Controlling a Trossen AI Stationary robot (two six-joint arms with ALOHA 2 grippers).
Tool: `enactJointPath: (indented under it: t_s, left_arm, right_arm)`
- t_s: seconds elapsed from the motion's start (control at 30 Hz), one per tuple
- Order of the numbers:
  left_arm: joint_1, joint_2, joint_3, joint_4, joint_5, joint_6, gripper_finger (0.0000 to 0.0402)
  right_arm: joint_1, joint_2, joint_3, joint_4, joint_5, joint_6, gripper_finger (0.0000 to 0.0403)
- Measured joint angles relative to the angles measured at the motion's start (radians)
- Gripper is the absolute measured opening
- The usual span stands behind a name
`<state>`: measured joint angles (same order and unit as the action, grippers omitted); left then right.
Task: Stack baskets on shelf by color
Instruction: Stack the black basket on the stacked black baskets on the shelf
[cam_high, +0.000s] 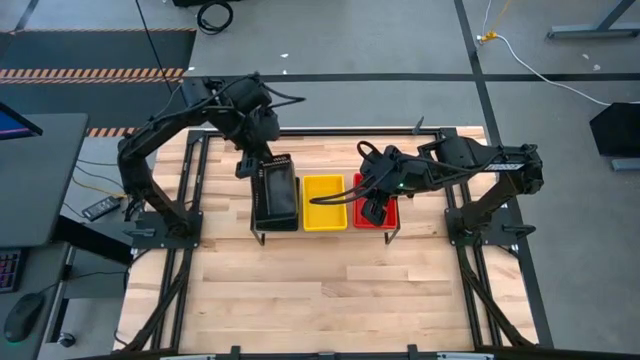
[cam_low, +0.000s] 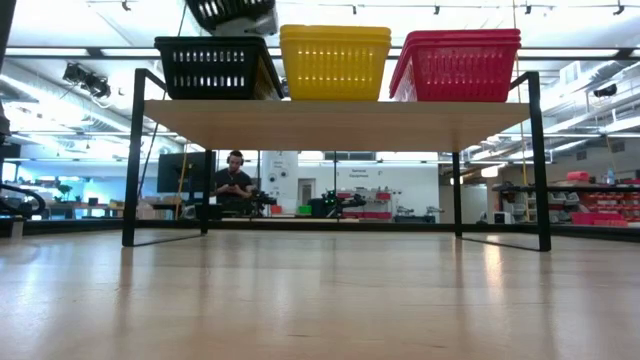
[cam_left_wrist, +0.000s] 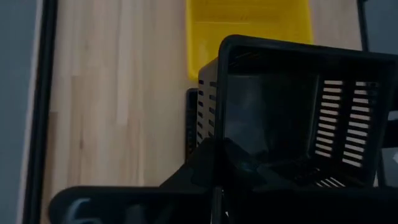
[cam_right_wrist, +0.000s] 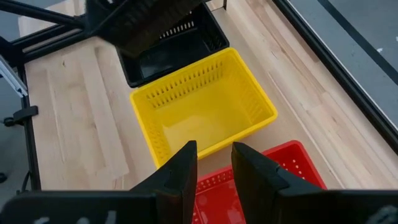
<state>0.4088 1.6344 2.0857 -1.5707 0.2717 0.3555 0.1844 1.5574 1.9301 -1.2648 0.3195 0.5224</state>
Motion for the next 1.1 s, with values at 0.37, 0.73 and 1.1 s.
enactJointPath:
  t_s: [0.37, 0.73, 1.1]
  left_arm:
    - [0.019, 0.002, 0.0, 0.0, 0.001, 0.086, 0.002]
    - [0.015, 0.019, -0.001, 0.0, 0.049, 0.105, 0.0019]
    - [-0.004, 0.053, -0.001, 0.0, 0.02, 0.124, 0.0017]
  right_arm:
    - [0.0, 0.0, 0.0, 0.009, 0.001, -0.002, 0.0105]
    - [0.0, 0.0, 0.0, 0.014, 0.001, 0.001, 0.0105]
    - [0.0, 0.0, 0.0, 0.02, -0.005, 0.002, 0.0105]
